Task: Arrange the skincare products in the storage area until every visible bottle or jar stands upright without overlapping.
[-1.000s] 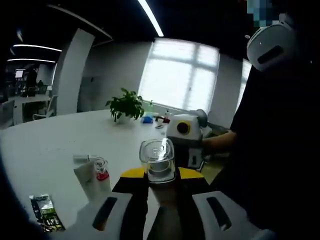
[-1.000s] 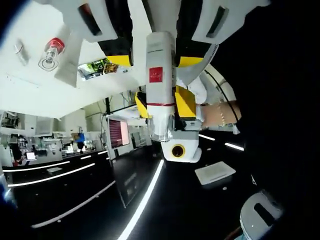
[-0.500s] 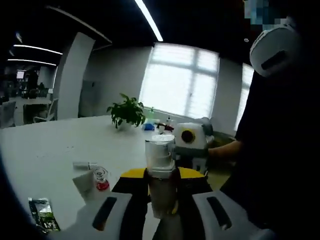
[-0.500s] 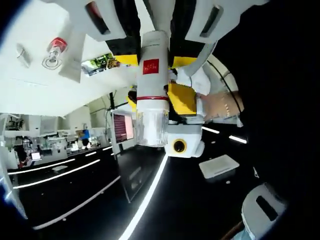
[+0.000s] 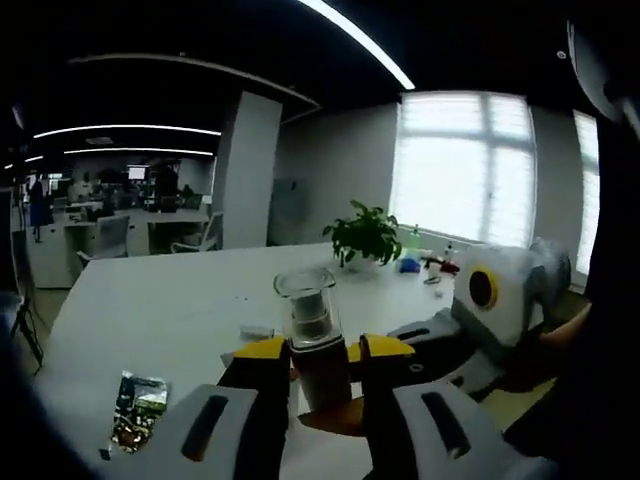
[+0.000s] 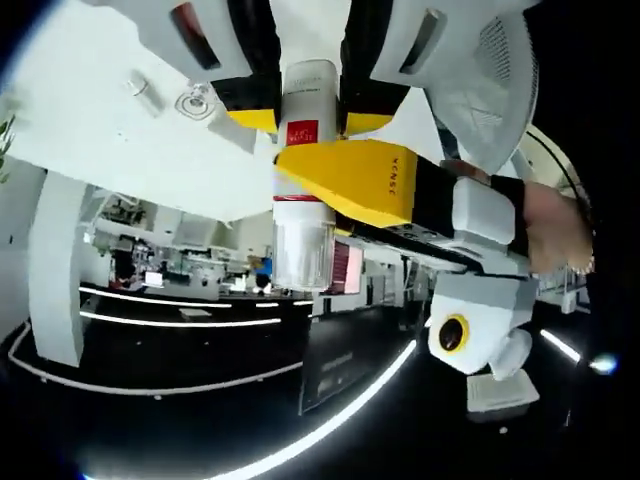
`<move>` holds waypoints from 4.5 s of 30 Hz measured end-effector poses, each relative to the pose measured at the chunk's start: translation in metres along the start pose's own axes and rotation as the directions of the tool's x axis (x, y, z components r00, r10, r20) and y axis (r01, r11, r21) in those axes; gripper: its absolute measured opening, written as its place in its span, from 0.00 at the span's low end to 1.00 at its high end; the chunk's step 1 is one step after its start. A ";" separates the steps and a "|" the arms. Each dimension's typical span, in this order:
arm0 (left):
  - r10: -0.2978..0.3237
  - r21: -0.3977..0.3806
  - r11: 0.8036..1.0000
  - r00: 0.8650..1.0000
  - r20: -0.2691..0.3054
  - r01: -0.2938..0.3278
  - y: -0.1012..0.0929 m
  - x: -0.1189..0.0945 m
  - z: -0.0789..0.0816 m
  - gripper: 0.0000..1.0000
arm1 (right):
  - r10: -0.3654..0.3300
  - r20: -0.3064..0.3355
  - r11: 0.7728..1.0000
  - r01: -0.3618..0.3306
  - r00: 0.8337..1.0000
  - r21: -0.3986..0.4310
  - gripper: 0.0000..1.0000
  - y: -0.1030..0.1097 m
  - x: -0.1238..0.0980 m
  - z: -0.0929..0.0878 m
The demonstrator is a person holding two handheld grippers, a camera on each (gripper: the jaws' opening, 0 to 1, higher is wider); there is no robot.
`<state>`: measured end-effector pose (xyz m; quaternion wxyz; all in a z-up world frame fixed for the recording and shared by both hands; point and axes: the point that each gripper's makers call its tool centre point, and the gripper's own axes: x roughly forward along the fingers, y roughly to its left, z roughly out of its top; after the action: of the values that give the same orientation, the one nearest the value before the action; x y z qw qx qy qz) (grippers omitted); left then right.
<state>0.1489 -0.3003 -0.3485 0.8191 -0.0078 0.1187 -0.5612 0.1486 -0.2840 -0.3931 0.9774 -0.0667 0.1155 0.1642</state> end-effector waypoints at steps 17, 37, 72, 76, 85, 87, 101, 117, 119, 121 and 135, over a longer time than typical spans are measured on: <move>-0.407 0.035 0.912 0.913 -0.037 0.408 -0.033 -0.027 0.005 0.15 | 0.387 0.084 0.918 -0.392 0.918 0.060 0.16 0.027 -0.028 0.008; -0.525 0.308 0.651 0.705 -0.476 0.693 -0.058 -0.040 -0.048 0.14 | 0.615 -0.167 0.763 -0.635 0.771 -0.120 0.12 0.055 -0.038 -0.015; -0.378 0.157 0.867 0.829 -0.411 0.473 -0.013 0.000 -0.097 0.46 | 0.457 -0.152 0.884 -0.467 0.876 -0.031 0.10 0.014 0.019 -0.092; -0.344 0.138 0.892 0.843 -0.413 0.431 -0.003 0.003 -0.111 0.58 | 0.444 -0.189 0.889 -0.457 0.876 -0.029 0.10 0.017 0.029 -0.113; -0.267 0.068 0.945 0.874 -0.406 0.320 0.013 -0.004 -0.131 0.81 | 0.431 -0.230 0.895 -0.446 0.873 -0.018 0.10 0.018 0.042 -0.138; -0.248 0.052 0.955 0.882 -0.400 0.292 0.020 -0.006 -0.135 0.85 | 0.423 -0.235 0.898 -0.440 0.875 -0.023 0.10 0.016 0.044 -0.142; -0.193 0.013 0.977 0.902 -0.386 0.214 0.037 -0.017 -0.139 0.93 | 0.408 -0.255 0.900 -0.433 0.877 -0.047 0.10 0.010 0.055 -0.168; -0.197 -0.005 0.977 0.897 -0.395 0.212 0.039 -0.013 -0.144 0.90 | 0.402 -0.315 0.882 -0.457 0.860 -0.120 0.11 0.001 0.061 -0.182; -0.197 -0.004 0.977 0.896 -0.399 0.213 0.039 -0.013 -0.145 0.90 | 0.399 -0.320 0.879 -0.458 0.859 -0.134 0.11 -0.001 0.064 -0.181; -0.197 -0.003 0.977 0.894 -0.403 0.214 0.040 -0.013 -0.146 0.90 | 0.392 -0.329 0.876 -0.458 0.859 -0.152 0.11 -0.004 0.068 -0.180; -0.189 -0.003 0.979 0.892 -0.410 0.206 0.042 -0.014 -0.147 0.89 | 0.402 -0.399 0.840 -0.506 0.824 -0.198 0.11 -0.022 0.077 -0.180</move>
<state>0.1525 -0.2543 -0.4946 0.7151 0.1141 0.2741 -0.6329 0.1900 -0.3114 -0.5836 0.8524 -0.2095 0.2699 0.3958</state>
